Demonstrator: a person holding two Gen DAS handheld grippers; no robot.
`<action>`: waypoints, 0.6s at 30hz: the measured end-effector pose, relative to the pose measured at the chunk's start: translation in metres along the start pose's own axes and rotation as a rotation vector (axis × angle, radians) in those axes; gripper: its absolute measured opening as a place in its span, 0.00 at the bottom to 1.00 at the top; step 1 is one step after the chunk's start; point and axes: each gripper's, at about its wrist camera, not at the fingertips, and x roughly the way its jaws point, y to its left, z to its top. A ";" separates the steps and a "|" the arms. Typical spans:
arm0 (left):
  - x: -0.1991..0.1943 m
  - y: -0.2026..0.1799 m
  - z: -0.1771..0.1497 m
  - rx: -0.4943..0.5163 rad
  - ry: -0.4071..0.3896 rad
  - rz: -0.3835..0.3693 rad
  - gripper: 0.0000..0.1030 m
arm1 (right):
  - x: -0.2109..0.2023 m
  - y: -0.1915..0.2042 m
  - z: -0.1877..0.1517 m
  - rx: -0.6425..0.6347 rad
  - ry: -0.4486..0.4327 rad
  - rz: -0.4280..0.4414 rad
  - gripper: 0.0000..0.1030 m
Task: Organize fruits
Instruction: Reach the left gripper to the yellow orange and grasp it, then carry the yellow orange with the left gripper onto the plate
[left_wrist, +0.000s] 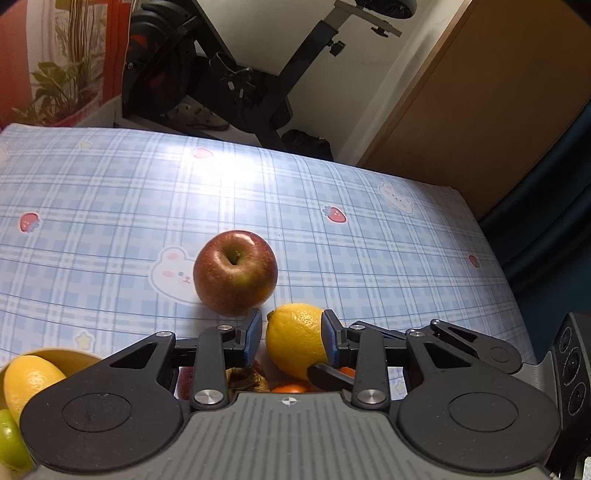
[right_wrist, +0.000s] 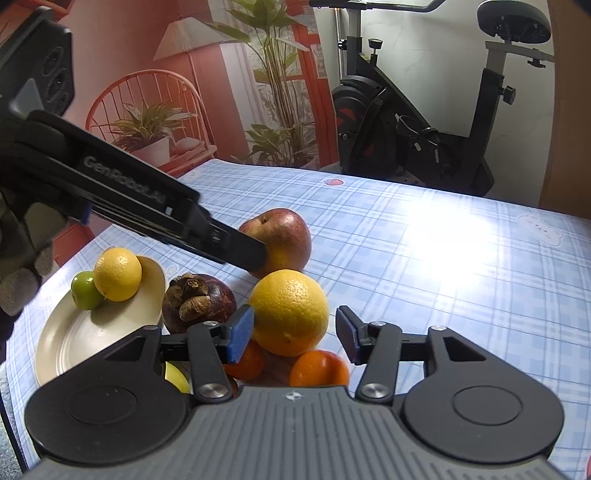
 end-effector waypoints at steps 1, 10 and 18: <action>0.002 0.000 0.000 -0.005 0.004 -0.005 0.36 | 0.002 0.000 0.001 -0.001 0.001 0.003 0.51; 0.019 0.000 0.001 -0.010 0.039 -0.036 0.36 | 0.012 -0.002 0.006 0.028 0.019 0.029 0.54; 0.028 0.002 0.006 -0.001 0.047 -0.050 0.36 | 0.017 -0.010 0.001 0.076 0.043 0.037 0.56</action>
